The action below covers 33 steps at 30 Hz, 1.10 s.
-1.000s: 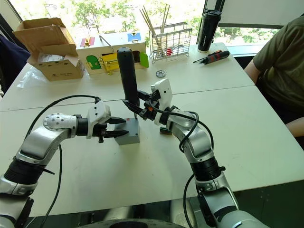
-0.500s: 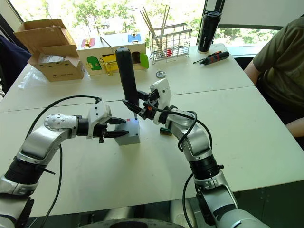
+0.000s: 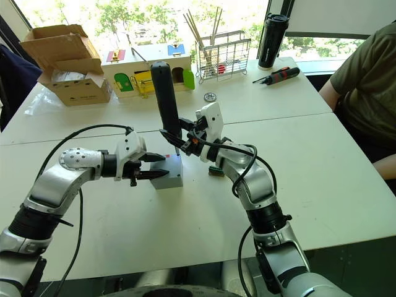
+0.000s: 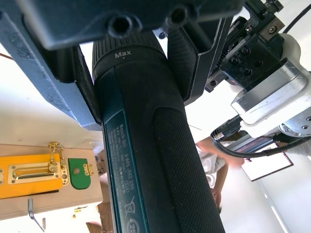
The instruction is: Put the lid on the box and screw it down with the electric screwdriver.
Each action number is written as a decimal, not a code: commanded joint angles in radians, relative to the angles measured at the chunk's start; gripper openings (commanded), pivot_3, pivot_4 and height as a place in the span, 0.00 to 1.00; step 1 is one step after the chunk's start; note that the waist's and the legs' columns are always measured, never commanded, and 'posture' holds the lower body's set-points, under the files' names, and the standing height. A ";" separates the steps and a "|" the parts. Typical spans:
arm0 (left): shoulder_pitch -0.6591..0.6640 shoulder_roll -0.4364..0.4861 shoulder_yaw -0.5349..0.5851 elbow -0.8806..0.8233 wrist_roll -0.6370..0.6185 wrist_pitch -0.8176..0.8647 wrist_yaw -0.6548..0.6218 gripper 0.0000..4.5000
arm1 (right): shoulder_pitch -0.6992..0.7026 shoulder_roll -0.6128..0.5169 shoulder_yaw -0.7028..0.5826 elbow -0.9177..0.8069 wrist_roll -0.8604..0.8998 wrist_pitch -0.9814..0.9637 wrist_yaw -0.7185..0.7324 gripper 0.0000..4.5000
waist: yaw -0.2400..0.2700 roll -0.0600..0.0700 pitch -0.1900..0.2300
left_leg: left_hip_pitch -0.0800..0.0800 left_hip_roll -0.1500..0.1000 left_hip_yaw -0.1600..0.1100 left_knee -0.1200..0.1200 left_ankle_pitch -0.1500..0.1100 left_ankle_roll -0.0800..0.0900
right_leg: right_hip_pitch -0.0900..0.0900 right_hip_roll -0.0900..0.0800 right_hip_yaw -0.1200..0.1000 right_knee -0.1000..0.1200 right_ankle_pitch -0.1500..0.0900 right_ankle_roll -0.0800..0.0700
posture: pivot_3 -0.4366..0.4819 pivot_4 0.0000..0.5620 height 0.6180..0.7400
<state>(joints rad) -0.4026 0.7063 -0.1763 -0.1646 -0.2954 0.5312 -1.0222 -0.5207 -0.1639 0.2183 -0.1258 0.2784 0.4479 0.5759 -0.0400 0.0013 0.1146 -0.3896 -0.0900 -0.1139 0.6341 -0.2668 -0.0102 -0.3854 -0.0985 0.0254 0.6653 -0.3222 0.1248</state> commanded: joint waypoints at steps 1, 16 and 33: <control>-0.002 -0.002 -0.017 0.012 0.017 -0.004 -0.004 0.51 | -0.033 -0.035 -0.017 -0.007 -0.004 0.100 -0.014 0.39 | 0.001 0.000 0.000 | 0.000 0.000 0.000 0.000 0.000 0.000 | 0.000 0.000 0.000 0.000 0.000 0.000 | 0.48 0.27 1.00; -0.016 -0.016 0.003 0.028 0.003 -0.014 -0.013 0.51 | -0.282 -0.051 -0.359 -0.220 0.359 0.500 -0.172 0.39 | 0.023 0.001 0.012 | -0.005 0.000 0.000 -0.003 0.004 -0.006 | -0.003 -0.002 0.000 -0.002 0.000 0.000 | 0.48 0.27 1.00; -0.180 -0.029 -0.071 -0.156 -0.089 -0.004 -0.155 0.51 | -0.285 -0.918 -0.353 0.141 0.447 1.158 0.023 0.39 | 0.022 0.002 0.029 | -0.032 -0.001 0.001 0.014 0.004 -0.006 | -0.018 -0.004 -0.002 0.000 0.000 0.000 | 0.48 0.27 1.00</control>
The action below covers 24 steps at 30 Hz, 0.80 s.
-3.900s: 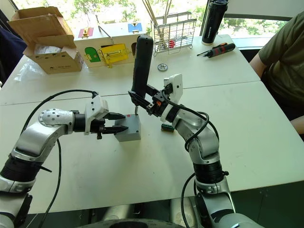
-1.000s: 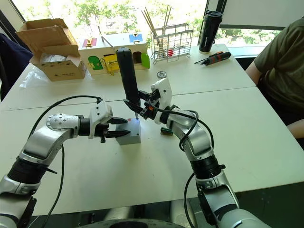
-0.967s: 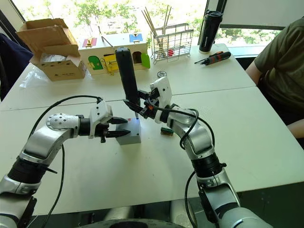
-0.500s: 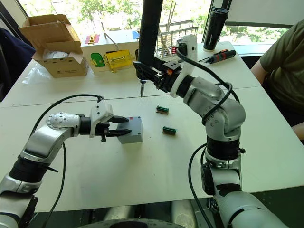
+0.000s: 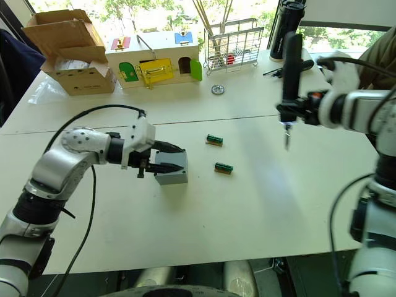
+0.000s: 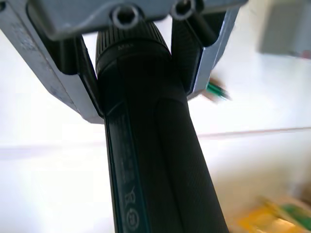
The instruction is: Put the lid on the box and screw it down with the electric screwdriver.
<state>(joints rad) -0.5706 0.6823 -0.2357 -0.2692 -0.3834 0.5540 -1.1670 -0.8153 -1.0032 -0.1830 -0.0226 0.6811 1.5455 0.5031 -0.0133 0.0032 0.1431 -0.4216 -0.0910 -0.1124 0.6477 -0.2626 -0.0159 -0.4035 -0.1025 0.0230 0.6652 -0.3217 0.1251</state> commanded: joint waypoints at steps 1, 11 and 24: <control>-0.011 -0.009 -0.019 -0.062 0.000 -0.025 -0.008 0.51 | 0.015 -0.103 0.068 0.068 0.044 0.067 0.113 0.39 | -0.009 0.000 0.001 | 0.000 0.001 0.000 0.000 0.000 0.000 | 0.000 0.001 0.000 0.000 0.000 0.000 | 0.48 0.27 1.00; 0.055 -0.008 -0.037 -0.154 -0.006 -0.005 0.019 0.51 | -0.092 -0.167 0.443 0.382 -0.043 0.017 0.330 0.39 | -0.020 0.003 0.007 | 0.001 0.001 0.003 0.000 -0.001 0.002 | -0.001 0.001 0.001 0.000 0.000 0.000 | 0.48 0.27 1.00; 0.121 -0.009 -0.030 -0.222 -0.010 0.047 0.110 0.51 | -0.255 -0.083 0.776 0.633 -0.263 -0.129 0.626 0.39 | 0.003 0.003 0.009 | 0.000 0.000 0.003 0.002 0.000 0.001 | -0.001 0.001 0.001 0.001 0.000 0.000 | 0.48 0.27 1.00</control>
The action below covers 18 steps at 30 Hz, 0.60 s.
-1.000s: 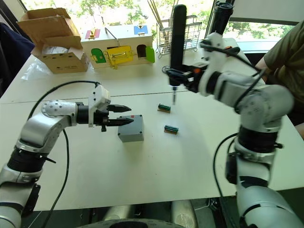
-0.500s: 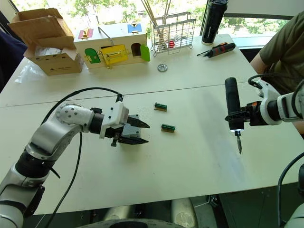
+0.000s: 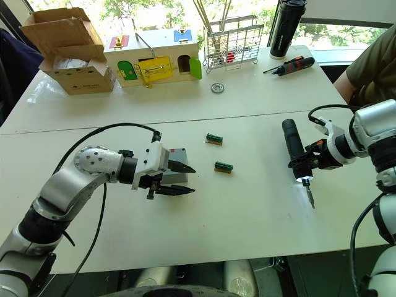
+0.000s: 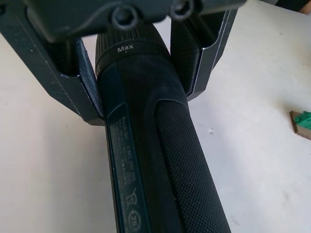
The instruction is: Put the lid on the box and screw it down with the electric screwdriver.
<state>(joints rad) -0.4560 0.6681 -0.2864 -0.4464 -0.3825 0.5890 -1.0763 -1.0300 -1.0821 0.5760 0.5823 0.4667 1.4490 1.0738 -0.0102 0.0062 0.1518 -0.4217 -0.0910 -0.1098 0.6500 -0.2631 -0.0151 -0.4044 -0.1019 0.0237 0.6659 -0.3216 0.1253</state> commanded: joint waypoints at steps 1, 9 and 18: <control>0.009 0.006 0.022 -0.048 -0.012 0.016 0.025 0.51 | -0.044 0.003 0.029 0.040 -0.065 -0.041 0.069 0.50 | 0.000 0.000 0.000 | 0.000 0.000 0.000 0.000 0.000 0.000 | 0.000 0.000 0.000 0.000 0.000 0.000 | 0.48 0.27 1.00; 0.009 0.014 0.035 -0.024 -0.009 0.013 0.039 0.51 | -0.061 0.047 0.049 0.112 -0.176 -0.100 0.131 1.00 | 0.000 -0.001 0.000 | 0.000 0.000 -0.001 0.002 0.000 0.000 | 0.001 0.000 0.000 0.000 0.000 0.000 | 0.48 0.27 1.00; -0.007 0.026 0.103 0.048 -0.029 0.019 0.040 0.51 | -0.145 0.014 -0.035 0.068 -0.233 -0.159 0.165 1.00 | -0.002 -0.001 0.001 | 0.000 -0.001 -0.001 0.002 0.000 0.000 | 0.000 0.000 0.000 0.001 0.000 0.000 | 0.48 0.27 1.00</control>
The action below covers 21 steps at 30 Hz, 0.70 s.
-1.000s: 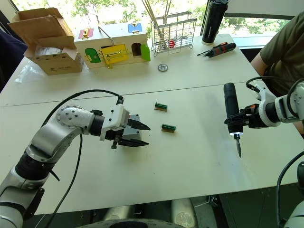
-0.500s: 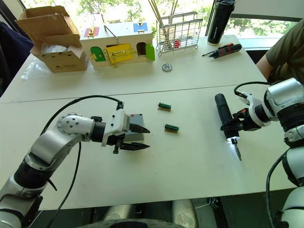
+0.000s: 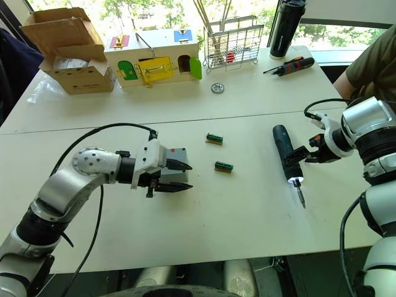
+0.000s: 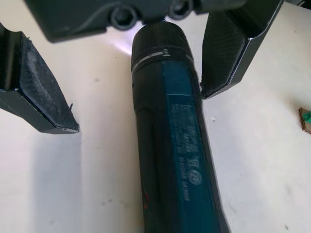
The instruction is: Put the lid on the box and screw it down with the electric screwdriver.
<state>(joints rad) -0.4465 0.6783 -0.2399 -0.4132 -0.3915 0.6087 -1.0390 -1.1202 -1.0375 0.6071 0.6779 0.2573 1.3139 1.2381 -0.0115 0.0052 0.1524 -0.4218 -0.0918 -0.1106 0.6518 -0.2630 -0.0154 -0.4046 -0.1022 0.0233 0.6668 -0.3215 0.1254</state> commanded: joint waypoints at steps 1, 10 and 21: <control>-0.018 0.017 0.075 0.029 -0.027 0.002 0.005 0.51 | -0.065 -0.030 -0.090 -0.034 -0.023 -0.031 -0.005 1.00 | -0.001 0.000 0.000 | 0.000 0.000 0.000 -0.001 0.000 0.000 | 0.000 0.000 0.000 0.000 0.000 0.000 | 0.48 0.27 1.00; 0.010 -0.029 0.329 0.223 -0.102 0.045 0.152 0.51 | 0.329 0.143 -0.586 -0.873 0.212 -0.249 -0.165 1.00 | -0.006 -0.004 -0.001 | -0.001 0.002 -0.002 0.000 0.000 0.000 | -0.002 0.001 -0.001 0.001 0.000 0.000 | 0.48 0.27 1.00; 0.231 0.090 0.316 0.141 -0.064 0.062 0.145 0.51 | 0.687 0.459 -0.354 -1.182 0.115 -0.452 -0.442 1.00 | 0.004 -0.005 -0.002 | -0.002 -0.001 -0.004 0.008 0.000 -0.001 | 0.002 0.000 -0.001 0.004 0.001 0.001 | 0.48 0.27 1.00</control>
<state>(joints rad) -0.2091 0.7643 0.0718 -0.2277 -0.4589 0.6838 -0.8943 -0.4308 -0.5845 0.2227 -0.4834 0.3938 0.8974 0.8118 -0.0075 -0.0001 0.1509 -0.4236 -0.0924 -0.1150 0.6599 -0.2628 -0.0162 -0.4032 -0.1027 0.0224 0.6711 -0.3206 0.1266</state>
